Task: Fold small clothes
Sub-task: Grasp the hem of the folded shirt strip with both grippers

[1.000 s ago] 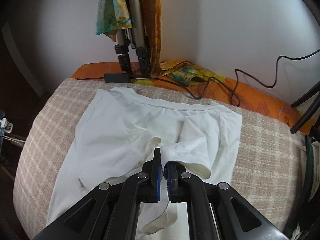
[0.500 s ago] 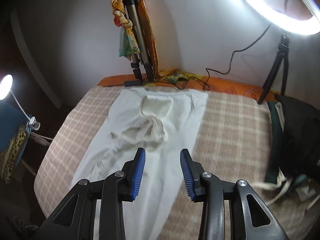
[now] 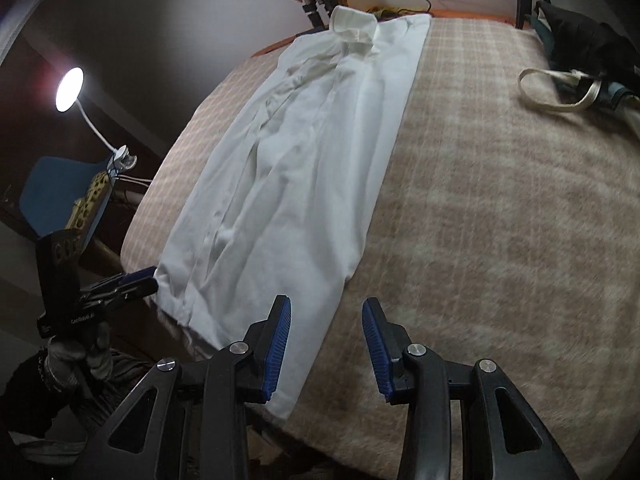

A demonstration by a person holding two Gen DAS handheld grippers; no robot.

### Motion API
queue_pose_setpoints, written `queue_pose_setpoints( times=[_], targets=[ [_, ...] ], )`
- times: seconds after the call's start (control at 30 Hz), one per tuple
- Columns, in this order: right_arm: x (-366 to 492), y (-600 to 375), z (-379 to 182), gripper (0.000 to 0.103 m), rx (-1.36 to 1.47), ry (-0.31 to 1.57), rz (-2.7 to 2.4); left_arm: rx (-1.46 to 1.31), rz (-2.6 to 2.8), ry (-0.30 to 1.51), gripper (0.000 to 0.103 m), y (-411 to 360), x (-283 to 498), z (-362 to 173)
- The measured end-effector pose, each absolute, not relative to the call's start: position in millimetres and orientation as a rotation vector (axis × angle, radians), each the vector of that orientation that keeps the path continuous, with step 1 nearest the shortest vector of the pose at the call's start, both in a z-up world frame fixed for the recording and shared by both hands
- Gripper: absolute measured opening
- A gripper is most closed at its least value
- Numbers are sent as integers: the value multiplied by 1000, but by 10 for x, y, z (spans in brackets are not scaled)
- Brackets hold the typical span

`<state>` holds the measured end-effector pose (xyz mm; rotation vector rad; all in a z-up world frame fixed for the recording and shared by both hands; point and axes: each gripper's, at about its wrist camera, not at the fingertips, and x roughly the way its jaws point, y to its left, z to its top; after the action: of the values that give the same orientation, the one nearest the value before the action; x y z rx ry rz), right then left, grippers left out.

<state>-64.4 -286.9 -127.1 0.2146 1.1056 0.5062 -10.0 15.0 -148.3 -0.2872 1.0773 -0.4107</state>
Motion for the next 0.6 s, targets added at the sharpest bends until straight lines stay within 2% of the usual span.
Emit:
queue_pose_setpoints(
  times=[0.23,0.3,0.33,0.37,0.4,0.43,0.5,0.53,0.57,0.6],
  targets=[
    [-884,-2813,-1449,40,256,1119,559,-326,-461,1076,43,165,-125,-1509],
    [-934,-2815,-1456,40,267,1112,575,-348,-471,1083,34,172,-116,-1522],
    [-947,-2828,-1474,40,291,1112,586,-363,-484,1097,20,167,-102,-1543],
    [-958,-2842,-1492,40,316,1111,600,-377,-489,1113,13,163,-92,-1569],
    [-969,-2850,-1509,40,337,1107,611,-383,-484,1109,12,168,-93,-1577],
    [-970,-2854,-1518,39,341,1104,617,-382,-491,1106,7,166,-99,-1576],
    [-960,-2836,-1537,29,347,1113,641,-383,-506,1102,5,160,-101,-1552],
    [-951,-2830,-1574,13,363,1131,651,-385,-511,1096,4,160,-106,-1530],
    [-940,-2824,-1612,4,378,1152,657,-396,-518,1089,4,171,-117,-1500],
    [-945,-2826,-1637,3,394,1165,660,-414,-526,1079,4,191,-135,-1461]
  ],
)
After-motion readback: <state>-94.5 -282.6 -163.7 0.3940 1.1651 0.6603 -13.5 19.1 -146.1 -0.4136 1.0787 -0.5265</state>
